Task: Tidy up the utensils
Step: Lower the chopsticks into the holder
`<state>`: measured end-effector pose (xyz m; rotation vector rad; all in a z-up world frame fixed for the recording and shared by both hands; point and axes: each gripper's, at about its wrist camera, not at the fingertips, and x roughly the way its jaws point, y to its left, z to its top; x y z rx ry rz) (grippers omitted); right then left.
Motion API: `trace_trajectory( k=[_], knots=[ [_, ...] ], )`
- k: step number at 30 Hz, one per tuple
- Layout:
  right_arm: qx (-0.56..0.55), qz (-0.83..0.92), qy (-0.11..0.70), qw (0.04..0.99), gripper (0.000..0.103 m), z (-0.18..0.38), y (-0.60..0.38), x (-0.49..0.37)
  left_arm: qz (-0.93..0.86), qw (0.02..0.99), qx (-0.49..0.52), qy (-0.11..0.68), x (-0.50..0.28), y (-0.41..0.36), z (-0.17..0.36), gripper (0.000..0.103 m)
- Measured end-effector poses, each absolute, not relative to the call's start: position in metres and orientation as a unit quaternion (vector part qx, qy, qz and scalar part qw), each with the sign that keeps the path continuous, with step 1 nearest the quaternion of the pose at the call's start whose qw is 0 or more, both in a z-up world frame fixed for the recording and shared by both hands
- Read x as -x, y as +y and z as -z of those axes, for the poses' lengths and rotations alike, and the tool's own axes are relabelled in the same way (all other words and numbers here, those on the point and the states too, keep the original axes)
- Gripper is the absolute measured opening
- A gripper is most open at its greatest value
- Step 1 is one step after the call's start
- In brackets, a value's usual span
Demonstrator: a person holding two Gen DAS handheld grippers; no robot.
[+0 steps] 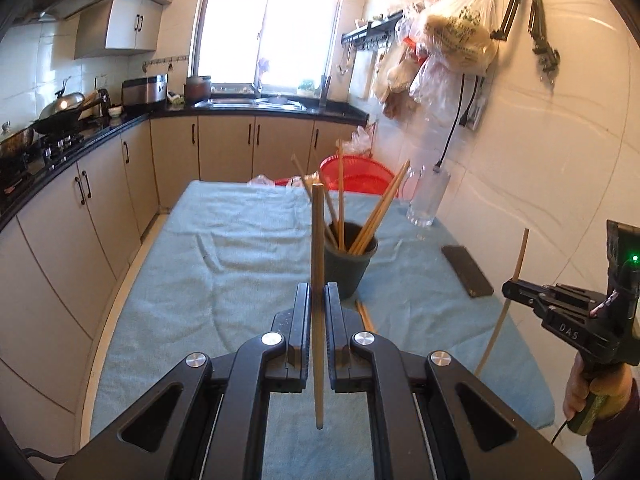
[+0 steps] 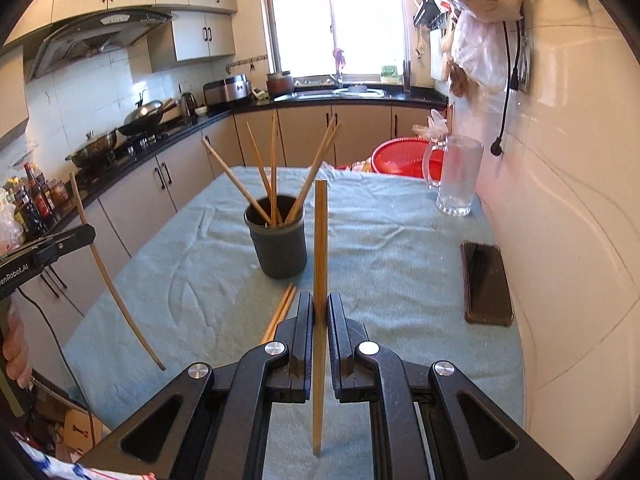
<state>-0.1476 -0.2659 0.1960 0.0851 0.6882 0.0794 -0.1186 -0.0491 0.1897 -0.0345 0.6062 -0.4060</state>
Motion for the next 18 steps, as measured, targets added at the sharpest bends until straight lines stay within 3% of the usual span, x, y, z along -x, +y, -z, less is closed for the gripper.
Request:
trace_trajectory(
  k=[18],
  knots=[
    [-0.131,-0.063,0.209,0.967,0.007,-0.285,-0.275,0.040,0.201,0.952,0.091,0.212,0.017,-0.092,-0.273,0.006]
  ],
)
